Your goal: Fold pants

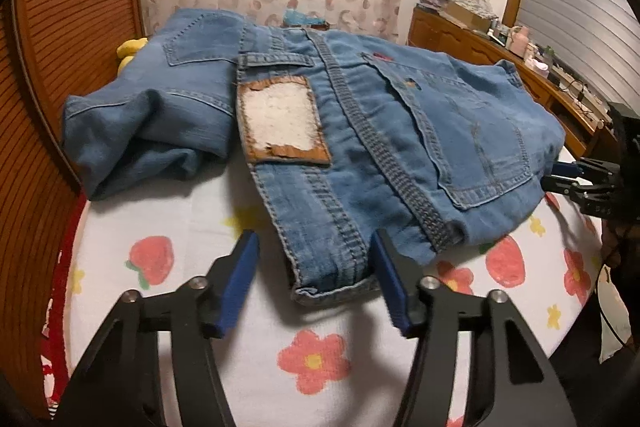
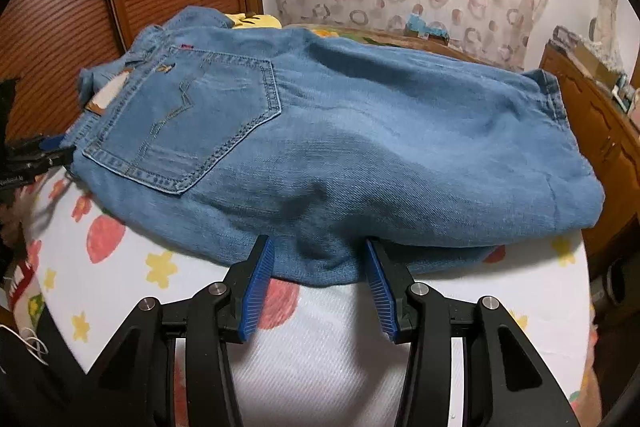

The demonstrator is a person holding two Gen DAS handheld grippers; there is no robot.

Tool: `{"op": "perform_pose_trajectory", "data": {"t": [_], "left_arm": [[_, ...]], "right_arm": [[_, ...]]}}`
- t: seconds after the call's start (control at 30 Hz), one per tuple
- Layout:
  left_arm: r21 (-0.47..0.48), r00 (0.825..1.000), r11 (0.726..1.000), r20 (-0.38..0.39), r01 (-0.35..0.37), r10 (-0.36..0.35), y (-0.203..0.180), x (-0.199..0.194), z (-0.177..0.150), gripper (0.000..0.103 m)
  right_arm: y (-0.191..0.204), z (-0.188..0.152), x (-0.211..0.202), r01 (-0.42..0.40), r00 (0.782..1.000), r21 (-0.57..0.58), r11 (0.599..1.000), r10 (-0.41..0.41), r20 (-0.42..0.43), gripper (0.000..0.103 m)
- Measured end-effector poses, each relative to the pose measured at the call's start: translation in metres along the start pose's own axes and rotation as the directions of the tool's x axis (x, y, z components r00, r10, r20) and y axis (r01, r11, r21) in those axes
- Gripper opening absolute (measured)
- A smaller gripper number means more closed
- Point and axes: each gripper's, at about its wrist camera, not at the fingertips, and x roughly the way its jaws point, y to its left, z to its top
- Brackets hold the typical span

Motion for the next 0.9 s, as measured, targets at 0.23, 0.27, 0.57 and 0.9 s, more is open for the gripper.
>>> {"op": "perform_pose_trajectory", "data": {"t": [0.23, 0.27, 0.57, 0.9], "left_arm": [[-0.007, 1.000, 1.000, -0.016, 0.008, -0.008, -0.001, 0.010, 0.000, 0.049], [-0.008, 1.000, 1.000, -0.015, 0.010, -0.010, -0.001, 0.010, 0.000, 0.048], [-0.004, 0.999, 0.999, 0.018, 0.039, -0.039, -0.001, 0.001, 0.003, 0.025], [0.035, 0.982, 0.999, 0.181, 0.039, -0.044, -0.021, -0.068, 0.032, 0.014]], "right_arm": [[0.010, -0.001, 0.003, -0.006, 1.000, -0.036, 0.999, 0.007, 0.013, 0.030], [0.012, -0.002, 0.004, -0.004, 1.000, -0.043, 0.999, 0.004, 0.015, 0.025], [0.005, -0.008, -0.005, -0.012, 0.999, -0.038, 0.999, 0.014, 0.041, 0.003], [0.009, -0.005, -0.060, 0.013, 0.989, -0.046, 0.999, -0.007, 0.145, 0.002]]}}
